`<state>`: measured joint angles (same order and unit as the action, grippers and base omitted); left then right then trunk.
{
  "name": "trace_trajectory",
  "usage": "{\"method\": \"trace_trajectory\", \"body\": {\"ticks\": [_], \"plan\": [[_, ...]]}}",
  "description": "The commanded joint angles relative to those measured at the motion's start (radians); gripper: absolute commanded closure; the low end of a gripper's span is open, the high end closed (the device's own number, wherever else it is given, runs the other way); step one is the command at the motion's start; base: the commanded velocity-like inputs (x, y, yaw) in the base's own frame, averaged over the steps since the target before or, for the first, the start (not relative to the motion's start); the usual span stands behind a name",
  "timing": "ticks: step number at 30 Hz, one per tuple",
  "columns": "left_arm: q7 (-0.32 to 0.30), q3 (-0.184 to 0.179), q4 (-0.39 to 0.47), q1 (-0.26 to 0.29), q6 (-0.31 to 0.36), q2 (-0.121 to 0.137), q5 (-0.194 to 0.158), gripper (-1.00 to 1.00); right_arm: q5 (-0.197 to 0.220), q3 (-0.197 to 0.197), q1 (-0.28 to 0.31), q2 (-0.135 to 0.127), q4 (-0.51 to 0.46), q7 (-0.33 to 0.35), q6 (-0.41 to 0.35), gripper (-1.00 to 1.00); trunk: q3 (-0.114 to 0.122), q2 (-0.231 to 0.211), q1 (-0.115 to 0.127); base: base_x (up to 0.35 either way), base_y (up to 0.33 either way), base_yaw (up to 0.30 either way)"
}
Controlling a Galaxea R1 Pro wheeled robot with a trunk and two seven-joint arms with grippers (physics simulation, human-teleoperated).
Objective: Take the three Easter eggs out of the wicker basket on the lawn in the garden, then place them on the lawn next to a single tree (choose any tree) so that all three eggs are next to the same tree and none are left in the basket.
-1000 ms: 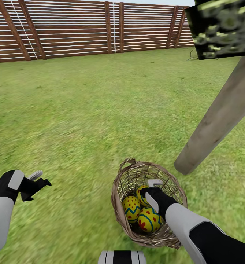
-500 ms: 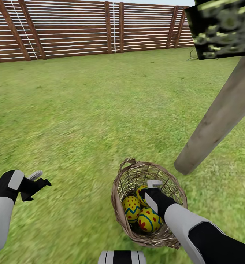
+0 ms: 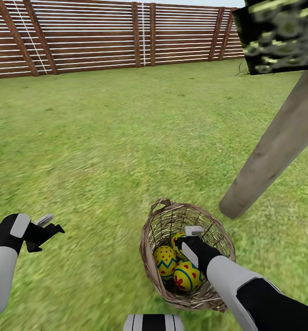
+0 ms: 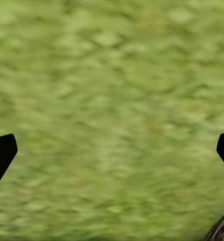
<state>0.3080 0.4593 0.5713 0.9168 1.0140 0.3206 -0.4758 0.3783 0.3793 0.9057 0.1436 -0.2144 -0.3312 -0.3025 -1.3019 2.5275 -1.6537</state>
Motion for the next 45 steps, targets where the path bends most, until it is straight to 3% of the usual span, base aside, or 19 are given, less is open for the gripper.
{"method": "trace_trajectory", "body": {"ticks": [1,23,34,38,45], "plan": [[0.01,0.002,0.001,0.001,0.003,0.0,-0.011,-1.0,0.008,0.009,0.0,0.0,-0.001,-0.006,-0.006,-1.0,-0.001,0.0,0.0,0.0,0.0,0.0],[0.01,0.002,0.001,0.0,0.003,0.0,-0.011,-1.0,0.008,0.009,-0.002,0.001,0.0,-0.005,-0.006,-1.0,-0.001,0.0,0.0,0.0,0.0,0.0],[0.01,0.002,0.001,0.001,0.003,-0.001,-0.011,-1.0,0.008,0.007,-0.004,-0.001,0.001,0.058,-0.006,-1.0,-0.001,0.0,0.0,0.0,0.0,0.0],[0.01,0.002,0.001,0.0,0.003,0.0,-0.011,-1.0,0.008,0.007,-0.004,-0.001,0.001,0.061,-0.006,-1.0,-0.016,0.001,-0.002,0.0,0.0,0.0],[0.011,0.002,0.0,0.0,0.003,-0.001,-0.011,-1.0,0.007,0.007,-0.005,-0.002,0.001,0.063,-0.006,-1.0,-0.016,0.001,-0.002,0.0,0.0,0.0]]}}
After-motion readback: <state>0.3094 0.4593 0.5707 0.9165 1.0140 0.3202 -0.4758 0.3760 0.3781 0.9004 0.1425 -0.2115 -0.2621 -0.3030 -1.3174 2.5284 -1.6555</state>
